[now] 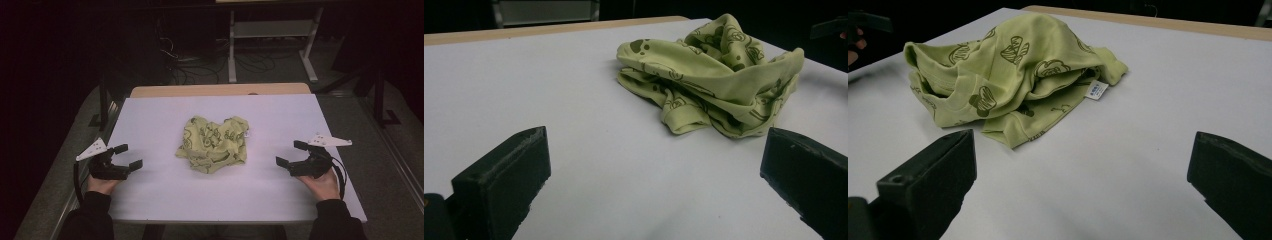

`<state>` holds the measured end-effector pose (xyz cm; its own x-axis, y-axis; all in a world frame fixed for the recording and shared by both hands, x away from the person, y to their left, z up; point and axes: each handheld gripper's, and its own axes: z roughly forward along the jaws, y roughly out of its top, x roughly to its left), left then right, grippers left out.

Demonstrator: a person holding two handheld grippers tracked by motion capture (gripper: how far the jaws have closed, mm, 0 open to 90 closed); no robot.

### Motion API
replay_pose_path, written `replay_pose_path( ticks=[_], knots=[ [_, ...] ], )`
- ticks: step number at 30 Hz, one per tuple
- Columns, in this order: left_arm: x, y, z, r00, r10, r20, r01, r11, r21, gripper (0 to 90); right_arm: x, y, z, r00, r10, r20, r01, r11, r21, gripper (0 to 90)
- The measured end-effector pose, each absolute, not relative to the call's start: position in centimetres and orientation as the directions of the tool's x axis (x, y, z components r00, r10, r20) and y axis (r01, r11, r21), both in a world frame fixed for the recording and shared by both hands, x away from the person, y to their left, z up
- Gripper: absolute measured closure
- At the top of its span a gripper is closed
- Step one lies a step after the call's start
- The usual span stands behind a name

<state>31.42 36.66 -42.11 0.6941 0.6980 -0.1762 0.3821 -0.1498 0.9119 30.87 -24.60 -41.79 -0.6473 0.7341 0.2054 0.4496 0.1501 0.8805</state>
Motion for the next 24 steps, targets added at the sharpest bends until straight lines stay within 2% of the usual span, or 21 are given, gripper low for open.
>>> replay_pose_path(
  ticks=[14,18,24],
  knots=[
    [31.36,36.67,-41.93,0.696,0.695,-0.180,0.389,-0.153,0.909,0.0,30.79,-24.66,-41.76,-0.647,0.732,0.214,0.457,0.148,0.877,0.0],
    [31.60,36.81,-42.08,0.685,0.689,-0.235,0.427,-0.119,0.896,0.0,30.81,-24.66,-41.79,-0.647,0.732,0.215,0.458,0.147,0.877,0.0],
    [31.77,36.80,-41.81,0.681,0.700,-0.216,0.420,-0.132,0.898,0.0,30.83,-24.47,-41.87,-0.647,0.731,0.215,0.463,0.154,0.873,0.0]
  ],
)
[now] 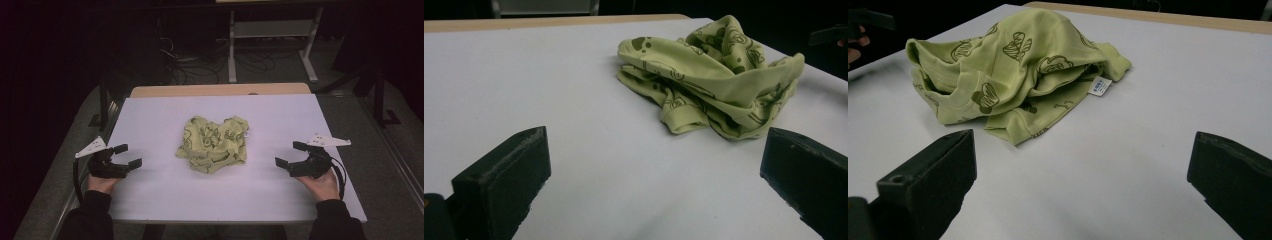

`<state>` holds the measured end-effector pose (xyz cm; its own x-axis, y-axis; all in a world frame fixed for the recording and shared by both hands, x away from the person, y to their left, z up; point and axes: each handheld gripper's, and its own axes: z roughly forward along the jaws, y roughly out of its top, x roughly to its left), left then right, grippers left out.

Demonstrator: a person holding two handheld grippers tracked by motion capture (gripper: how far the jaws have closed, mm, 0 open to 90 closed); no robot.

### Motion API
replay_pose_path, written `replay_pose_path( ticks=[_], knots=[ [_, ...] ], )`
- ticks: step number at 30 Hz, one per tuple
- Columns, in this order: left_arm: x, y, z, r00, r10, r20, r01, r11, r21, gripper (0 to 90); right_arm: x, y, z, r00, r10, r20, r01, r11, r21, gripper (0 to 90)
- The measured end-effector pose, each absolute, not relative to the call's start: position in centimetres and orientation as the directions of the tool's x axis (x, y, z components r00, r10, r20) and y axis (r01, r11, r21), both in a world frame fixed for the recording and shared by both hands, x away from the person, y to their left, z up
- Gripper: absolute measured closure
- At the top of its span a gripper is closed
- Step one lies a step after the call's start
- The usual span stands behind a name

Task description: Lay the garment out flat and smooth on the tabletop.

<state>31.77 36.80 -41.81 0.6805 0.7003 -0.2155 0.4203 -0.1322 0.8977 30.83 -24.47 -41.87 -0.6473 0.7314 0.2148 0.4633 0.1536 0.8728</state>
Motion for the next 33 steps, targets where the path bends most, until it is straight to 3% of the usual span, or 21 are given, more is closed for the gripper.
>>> replay_pose_path(
  ticks=[8,18,33],
  knots=[
    [31.8,36.6,-40.3,0.687,0.716,-0.124,0.373,-0.201,0.906,0.0,30.8,-24.6,-41.8,-0.643,0.735,0.217,0.465,0.149,0.873,0.0],
    [32.6,36.2,-38.8,0.703,0.704,-0.096,0.350,-0.226,0.909,0.0,30.7,-24.6,-41.8,-0.638,0.740,0.213,0.465,0.151,0.872,0.0],
    [34.2,32.1,-35.4,0.795,0.606,-0.027,0.273,-0.318,0.908,0.0,30.5,-24.8,-41.8,-0.638,0.740,0.214,0.464,0.147,0.874,0.0]
  ],
)
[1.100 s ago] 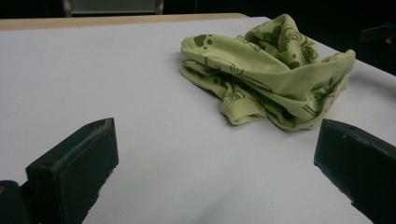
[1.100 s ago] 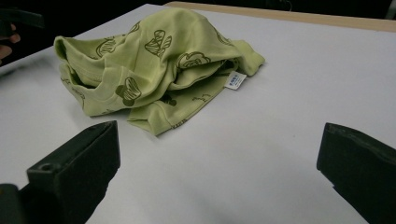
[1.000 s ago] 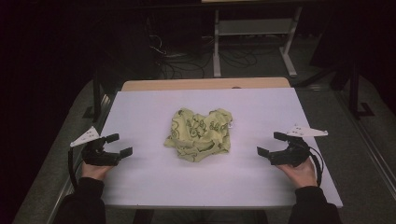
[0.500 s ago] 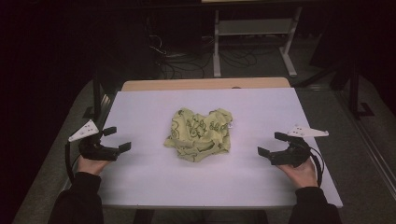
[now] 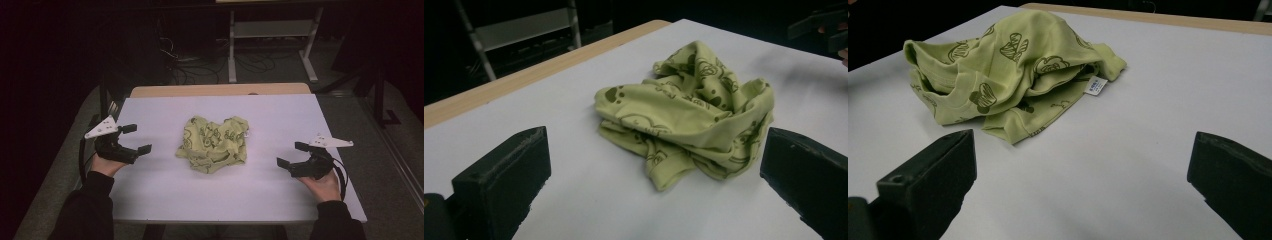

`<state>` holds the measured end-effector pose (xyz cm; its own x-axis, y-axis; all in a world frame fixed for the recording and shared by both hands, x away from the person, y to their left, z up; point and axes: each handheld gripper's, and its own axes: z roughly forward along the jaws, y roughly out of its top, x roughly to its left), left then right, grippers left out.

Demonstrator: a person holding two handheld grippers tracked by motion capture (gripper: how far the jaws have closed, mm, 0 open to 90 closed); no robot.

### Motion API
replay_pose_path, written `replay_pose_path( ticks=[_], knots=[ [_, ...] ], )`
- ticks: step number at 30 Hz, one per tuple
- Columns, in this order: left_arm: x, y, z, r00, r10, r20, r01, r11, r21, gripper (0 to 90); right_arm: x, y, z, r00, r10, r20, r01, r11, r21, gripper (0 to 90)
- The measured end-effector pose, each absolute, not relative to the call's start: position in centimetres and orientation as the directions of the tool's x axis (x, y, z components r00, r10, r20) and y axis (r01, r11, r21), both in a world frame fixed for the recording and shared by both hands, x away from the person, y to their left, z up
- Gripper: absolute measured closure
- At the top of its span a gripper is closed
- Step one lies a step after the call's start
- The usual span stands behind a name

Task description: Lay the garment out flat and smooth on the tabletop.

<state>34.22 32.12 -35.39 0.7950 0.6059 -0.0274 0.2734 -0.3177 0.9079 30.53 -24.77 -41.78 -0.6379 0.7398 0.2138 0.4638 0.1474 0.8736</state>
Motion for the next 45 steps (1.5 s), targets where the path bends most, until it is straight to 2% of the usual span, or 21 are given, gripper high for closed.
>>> replay_pose_path(
  ticks=[14,45],
  knots=[
    [35.5,28.5,-34.8,0.855,0.517,-0.051,0.266,-0.351,0.898,0.0,30.5,-24.7,-41.8,-0.641,0.738,0.210,0.461,0.152,0.874,0.0],
    [37.1,23.1,-36.2,0.912,0.403,-0.077,0.245,-0.384,0.890,0.0,30.4,-24.5,-41.8,-0.648,0.732,0.210,0.460,0.157,0.874,0.0]
  ],
)
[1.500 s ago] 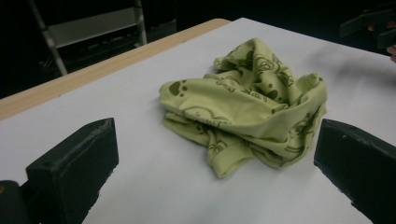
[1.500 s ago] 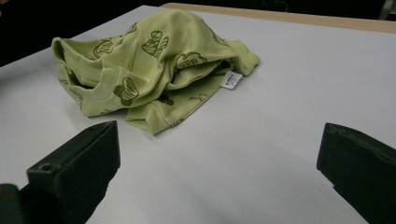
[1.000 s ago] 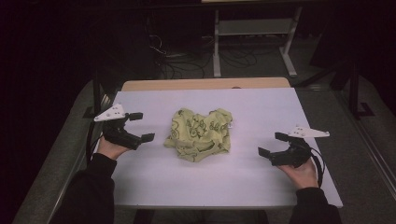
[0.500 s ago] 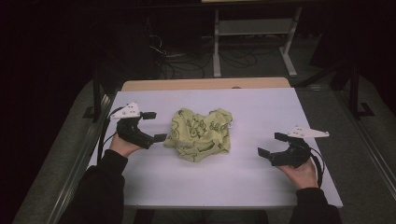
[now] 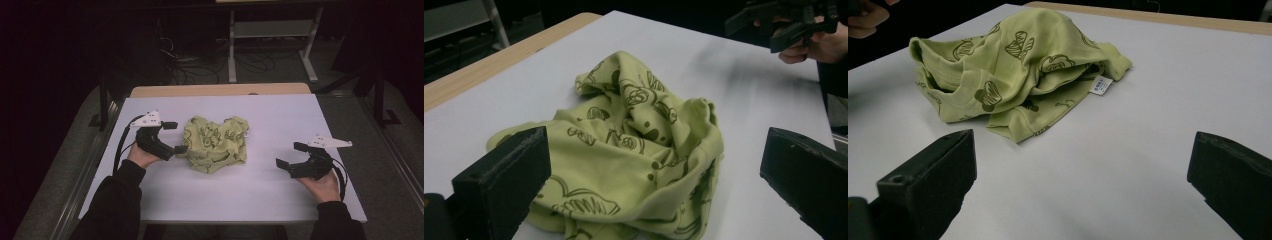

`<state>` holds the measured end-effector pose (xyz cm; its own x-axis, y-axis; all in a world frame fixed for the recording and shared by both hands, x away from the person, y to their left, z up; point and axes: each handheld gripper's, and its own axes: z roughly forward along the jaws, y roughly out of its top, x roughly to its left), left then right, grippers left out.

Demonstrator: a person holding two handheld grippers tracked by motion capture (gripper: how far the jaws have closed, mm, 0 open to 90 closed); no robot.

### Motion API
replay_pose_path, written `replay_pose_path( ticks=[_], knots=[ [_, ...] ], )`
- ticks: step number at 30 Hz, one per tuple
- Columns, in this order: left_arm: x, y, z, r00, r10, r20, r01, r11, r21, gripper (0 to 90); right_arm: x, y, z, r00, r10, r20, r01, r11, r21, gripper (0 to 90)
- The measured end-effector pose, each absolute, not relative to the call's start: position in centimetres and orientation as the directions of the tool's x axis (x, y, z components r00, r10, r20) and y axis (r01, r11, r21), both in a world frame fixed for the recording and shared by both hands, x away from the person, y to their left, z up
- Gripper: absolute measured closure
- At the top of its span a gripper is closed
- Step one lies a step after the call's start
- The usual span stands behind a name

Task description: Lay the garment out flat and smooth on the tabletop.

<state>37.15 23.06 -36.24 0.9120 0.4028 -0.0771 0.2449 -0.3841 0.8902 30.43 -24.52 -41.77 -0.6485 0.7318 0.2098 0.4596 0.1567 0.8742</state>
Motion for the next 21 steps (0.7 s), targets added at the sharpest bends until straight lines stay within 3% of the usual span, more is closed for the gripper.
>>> replay_pose_path(
  ticks=[21],
  knots=[
    [37.4,20.4,-38.3,0.942,0.322,-0.094,0.248,-0.477,0.843,0.0,30.5,-24.5,-41.8,-0.652,0.730,0.206,0.459,0.163,0.873,0.0]
  ],
)
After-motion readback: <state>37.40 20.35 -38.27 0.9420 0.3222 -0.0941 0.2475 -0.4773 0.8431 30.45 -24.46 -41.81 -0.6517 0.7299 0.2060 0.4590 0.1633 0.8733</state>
